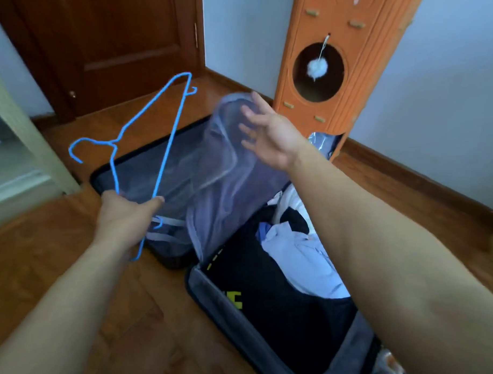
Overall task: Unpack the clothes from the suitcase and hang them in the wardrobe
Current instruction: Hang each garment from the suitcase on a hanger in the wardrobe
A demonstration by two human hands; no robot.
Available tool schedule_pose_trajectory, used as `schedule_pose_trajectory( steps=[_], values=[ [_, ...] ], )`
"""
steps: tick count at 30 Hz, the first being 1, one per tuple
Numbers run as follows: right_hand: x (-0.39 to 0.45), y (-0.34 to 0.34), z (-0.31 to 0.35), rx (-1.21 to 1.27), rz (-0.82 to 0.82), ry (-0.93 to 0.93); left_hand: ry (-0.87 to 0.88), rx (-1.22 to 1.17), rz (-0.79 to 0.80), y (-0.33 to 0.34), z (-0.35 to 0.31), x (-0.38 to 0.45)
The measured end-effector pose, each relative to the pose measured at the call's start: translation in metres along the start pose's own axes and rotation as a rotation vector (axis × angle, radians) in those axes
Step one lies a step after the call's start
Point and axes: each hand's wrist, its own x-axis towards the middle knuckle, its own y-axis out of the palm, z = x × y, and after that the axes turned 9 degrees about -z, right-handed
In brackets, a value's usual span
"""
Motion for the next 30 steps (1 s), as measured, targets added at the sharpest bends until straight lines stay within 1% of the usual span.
schedule_pose_trajectory(
  steps=[1, 3, 6, 8, 10, 12, 14, 16, 17, 18, 20, 21, 23, 25, 26, 27, 28, 29, 30],
  values=[
    [0.006, 0.014, 0.013, -0.033, 0.082, -0.019, -0.002, -0.035, -0.036, -0.007, -0.003, 0.004],
    [0.011, 0.019, 0.015, -0.136, 0.103, -0.037, -0.025, -0.037, -0.089, -0.016, -0.004, 0.006],
    [0.000, -0.011, -0.026, -0.298, 0.026, 0.048, -0.059, -0.012, -0.119, -0.020, -0.002, 0.000],
    [-0.017, -0.047, -0.064, -0.411, -0.049, 0.197, -0.018, 0.005, -0.064, -0.014, 0.000, -0.008],
    [-0.034, -0.085, -0.088, -0.500, -0.151, 0.356, 0.082, 0.110, 0.022, -0.003, -0.002, -0.023],
    [-0.040, -0.118, -0.094, -0.546, -0.288, 0.419, 0.245, 0.274, 0.113, 0.008, -0.003, -0.043],
    [-0.033, -0.143, -0.084, -0.686, -0.386, 0.369, 0.379, 0.468, 0.217, 0.019, -0.001, -0.060],
    [-0.021, -0.163, -0.064, -0.929, -0.401, 0.232, 0.459, 0.619, 0.284, 0.031, 0.006, -0.073],
    [-0.017, -0.171, -0.058, -1.049, -0.379, 0.184, 0.463, 0.657, 0.309, 0.039, 0.009, -0.079],
    [-0.017, -0.177, -0.054, -1.160, -0.340, 0.164, 0.428, 0.661, 0.332, 0.045, 0.013, -0.085],
    [-0.025, -0.186, -0.064, -1.462, -0.215, 0.160, 0.312, 0.608, 0.346, 0.058, 0.019, -0.092],
    [-0.035, -0.188, -0.078, -1.642, -0.083, 0.160, 0.248, 0.567, 0.344, 0.063, 0.020, -0.095],
    [-0.062, -0.183, -0.117, -1.757, 0.161, 0.249, 0.152, 0.487, 0.327, 0.071, 0.024, -0.098],
    [-0.084, -0.167, -0.153, -1.617, 0.231, 0.223, 0.119, 0.448, 0.303, 0.075, 0.027, -0.099],
    [-0.088, -0.156, -0.167, -1.454, 0.155, 0.201, 0.115, 0.440, 0.296, 0.077, 0.027, -0.100],
    [-0.090, -0.145, -0.176, -1.245, 0.042, 0.173, 0.114, 0.432, 0.293, 0.079, 0.027, -0.101],
    [-0.087, -0.134, -0.178, -1.065, -0.096, 0.094, 0.124, 0.431, 0.296, 0.082, 0.026, -0.103],
    [-0.082, -0.126, -0.175, -0.998, -0.238, -0.044, 0.157, 0.441, 0.306, 0.085, 0.022, -0.106],
    [-0.076, -0.123, -0.167, -1.063, -0.344, -0.226, 0.219, 0.462, 0.326, 0.089, 0.018, -0.110]
  ],
)
